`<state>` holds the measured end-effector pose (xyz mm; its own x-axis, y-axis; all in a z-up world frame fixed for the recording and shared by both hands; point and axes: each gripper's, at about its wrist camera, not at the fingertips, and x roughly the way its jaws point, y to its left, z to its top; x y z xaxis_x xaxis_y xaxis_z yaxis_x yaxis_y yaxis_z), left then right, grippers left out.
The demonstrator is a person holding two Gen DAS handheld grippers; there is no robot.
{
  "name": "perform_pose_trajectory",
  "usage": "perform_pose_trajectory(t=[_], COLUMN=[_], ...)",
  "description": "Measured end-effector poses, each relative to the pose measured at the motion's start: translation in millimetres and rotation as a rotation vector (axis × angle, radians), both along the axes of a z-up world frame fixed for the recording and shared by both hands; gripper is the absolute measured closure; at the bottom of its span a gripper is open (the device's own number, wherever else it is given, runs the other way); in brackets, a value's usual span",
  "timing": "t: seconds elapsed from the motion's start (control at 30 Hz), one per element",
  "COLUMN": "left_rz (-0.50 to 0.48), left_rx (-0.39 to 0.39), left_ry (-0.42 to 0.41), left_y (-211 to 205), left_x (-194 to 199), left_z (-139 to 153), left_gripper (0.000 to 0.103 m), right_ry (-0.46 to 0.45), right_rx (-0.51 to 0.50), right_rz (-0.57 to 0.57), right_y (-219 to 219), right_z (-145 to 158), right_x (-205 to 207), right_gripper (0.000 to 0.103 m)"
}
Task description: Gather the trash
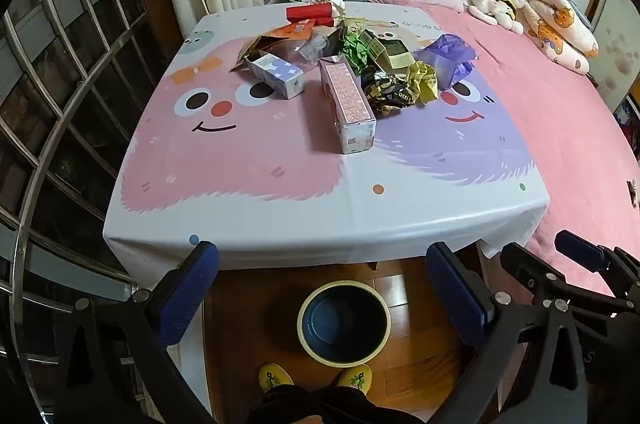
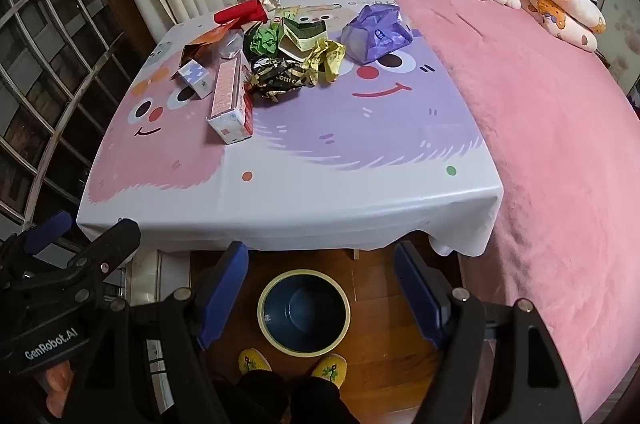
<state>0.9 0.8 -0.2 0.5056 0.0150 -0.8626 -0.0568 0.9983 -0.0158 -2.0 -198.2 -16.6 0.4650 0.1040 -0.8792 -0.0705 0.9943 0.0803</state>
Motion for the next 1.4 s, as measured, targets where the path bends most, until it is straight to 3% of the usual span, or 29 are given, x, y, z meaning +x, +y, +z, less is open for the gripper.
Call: perform_pose_trajectory(t=[1.4], left_rz=[0.016], left_rx=[-0.023], left_ry=[-0.008], left_y=[1.8], left_x=[-18.3], left_z=[5.1], left_gripper=[0.001], right_ry=[-0.004], right_rx=[0.025], right_rz=[0.024], right_y=[6.6], right_z=[5.5], right_x=[-9.0], right_gripper=[0.027])
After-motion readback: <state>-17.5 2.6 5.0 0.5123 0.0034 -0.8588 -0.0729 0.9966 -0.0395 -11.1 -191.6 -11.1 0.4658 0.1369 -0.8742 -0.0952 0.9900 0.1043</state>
